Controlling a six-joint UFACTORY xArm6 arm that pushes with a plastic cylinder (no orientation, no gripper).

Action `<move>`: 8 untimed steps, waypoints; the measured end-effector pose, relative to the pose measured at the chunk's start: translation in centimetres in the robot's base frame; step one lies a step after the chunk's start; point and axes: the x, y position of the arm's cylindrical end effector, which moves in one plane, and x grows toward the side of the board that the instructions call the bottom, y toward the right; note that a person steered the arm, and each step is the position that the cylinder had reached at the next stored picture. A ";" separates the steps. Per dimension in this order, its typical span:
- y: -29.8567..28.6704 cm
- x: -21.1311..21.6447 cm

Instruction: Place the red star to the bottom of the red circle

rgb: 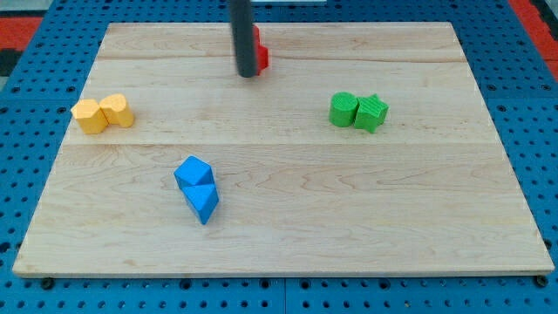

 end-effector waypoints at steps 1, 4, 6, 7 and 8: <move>5.0 1.8; 0.8 -4.7; 1.0 -3.1; 1.2 -2.8; 0.5 -2.8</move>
